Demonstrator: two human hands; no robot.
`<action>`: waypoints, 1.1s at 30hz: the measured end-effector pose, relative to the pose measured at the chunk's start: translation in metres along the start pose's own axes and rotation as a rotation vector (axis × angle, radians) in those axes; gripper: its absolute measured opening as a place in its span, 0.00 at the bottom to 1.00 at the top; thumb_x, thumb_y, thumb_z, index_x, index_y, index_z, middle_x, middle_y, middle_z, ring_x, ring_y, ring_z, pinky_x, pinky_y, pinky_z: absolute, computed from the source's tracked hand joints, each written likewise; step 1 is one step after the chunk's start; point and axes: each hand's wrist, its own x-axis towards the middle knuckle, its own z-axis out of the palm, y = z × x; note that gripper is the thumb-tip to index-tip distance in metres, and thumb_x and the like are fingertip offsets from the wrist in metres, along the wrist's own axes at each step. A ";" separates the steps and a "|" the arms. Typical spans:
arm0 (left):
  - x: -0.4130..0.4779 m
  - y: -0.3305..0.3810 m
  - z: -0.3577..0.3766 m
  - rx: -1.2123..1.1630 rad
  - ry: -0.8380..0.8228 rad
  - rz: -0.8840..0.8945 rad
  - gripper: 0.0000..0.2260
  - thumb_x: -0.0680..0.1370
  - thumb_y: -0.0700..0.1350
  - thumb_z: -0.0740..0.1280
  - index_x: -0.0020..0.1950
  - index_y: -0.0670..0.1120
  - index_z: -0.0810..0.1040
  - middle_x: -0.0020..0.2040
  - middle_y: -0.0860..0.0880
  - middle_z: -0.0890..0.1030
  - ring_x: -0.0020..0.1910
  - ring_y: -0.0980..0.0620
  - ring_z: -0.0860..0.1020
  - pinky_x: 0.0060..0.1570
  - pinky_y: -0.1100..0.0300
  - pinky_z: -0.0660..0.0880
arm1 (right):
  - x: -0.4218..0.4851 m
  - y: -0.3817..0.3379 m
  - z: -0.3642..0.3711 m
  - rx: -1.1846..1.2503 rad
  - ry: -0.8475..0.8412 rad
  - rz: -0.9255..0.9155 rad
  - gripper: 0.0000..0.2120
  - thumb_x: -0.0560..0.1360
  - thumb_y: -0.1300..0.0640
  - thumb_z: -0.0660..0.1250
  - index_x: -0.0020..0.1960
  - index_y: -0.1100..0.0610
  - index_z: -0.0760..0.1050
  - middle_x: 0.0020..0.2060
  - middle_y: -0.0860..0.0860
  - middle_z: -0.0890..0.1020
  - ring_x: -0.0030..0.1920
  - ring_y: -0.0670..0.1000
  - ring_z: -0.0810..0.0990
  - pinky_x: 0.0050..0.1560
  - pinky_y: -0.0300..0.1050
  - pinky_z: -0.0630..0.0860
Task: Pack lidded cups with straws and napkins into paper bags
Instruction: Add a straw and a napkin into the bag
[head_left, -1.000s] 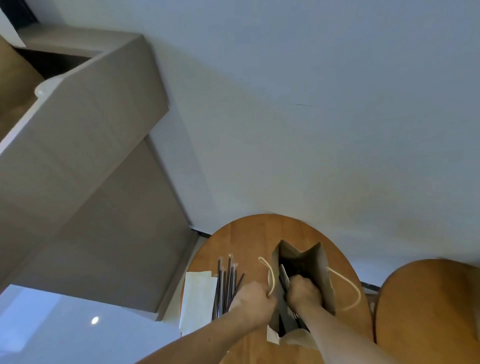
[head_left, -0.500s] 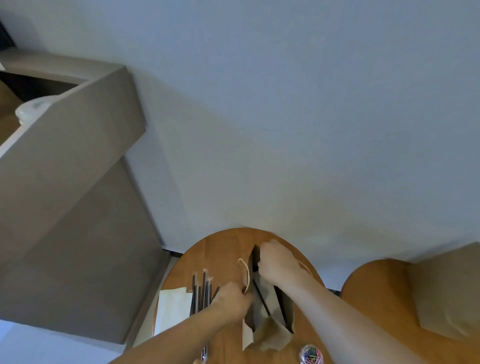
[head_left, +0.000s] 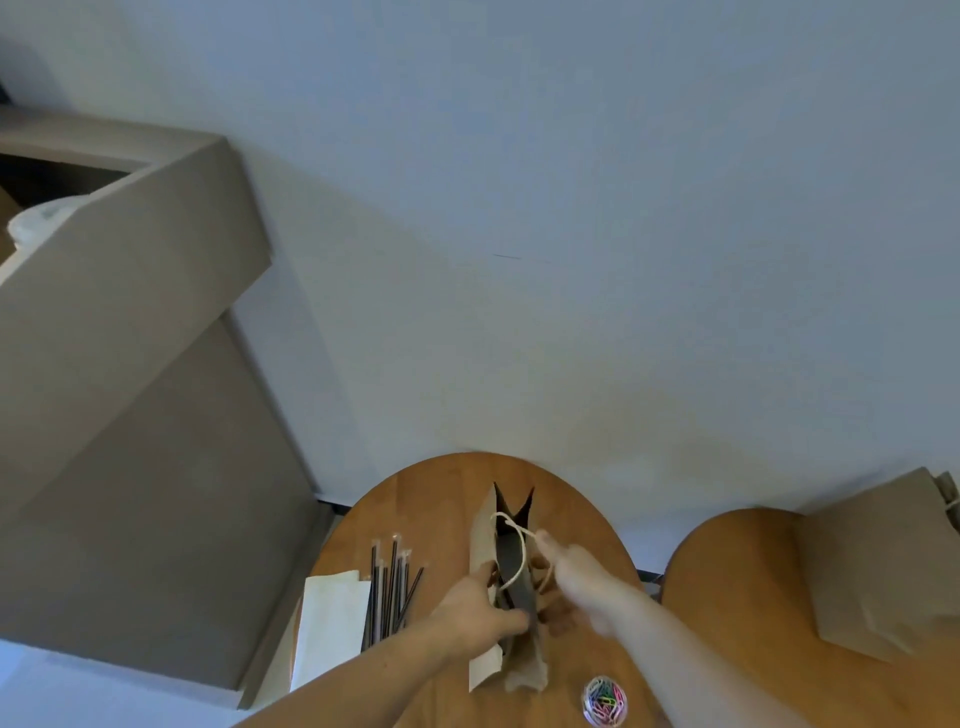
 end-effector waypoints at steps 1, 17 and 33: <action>0.000 0.002 0.006 0.007 0.008 0.019 0.29 0.67 0.54 0.73 0.67 0.55 0.70 0.56 0.56 0.80 0.53 0.56 0.79 0.55 0.59 0.78 | -0.001 0.001 0.005 0.025 -0.020 -0.027 0.30 0.81 0.35 0.52 0.70 0.57 0.70 0.59 0.57 0.79 0.59 0.60 0.79 0.64 0.61 0.74; 0.021 0.018 0.014 0.590 0.309 0.038 0.09 0.80 0.45 0.59 0.45 0.50 0.77 0.37 0.52 0.78 0.39 0.50 0.78 0.36 0.60 0.72 | 0.012 0.013 -0.024 -0.568 0.223 -0.654 0.13 0.80 0.52 0.62 0.63 0.48 0.77 0.57 0.43 0.80 0.58 0.45 0.76 0.58 0.41 0.74; 0.027 0.047 -0.019 0.722 0.278 0.138 0.07 0.79 0.47 0.63 0.46 0.54 0.80 0.41 0.55 0.78 0.42 0.53 0.77 0.41 0.58 0.75 | 0.033 0.013 -0.044 -0.963 0.433 -0.830 0.09 0.79 0.47 0.64 0.52 0.49 0.81 0.44 0.44 0.76 0.51 0.50 0.76 0.59 0.46 0.66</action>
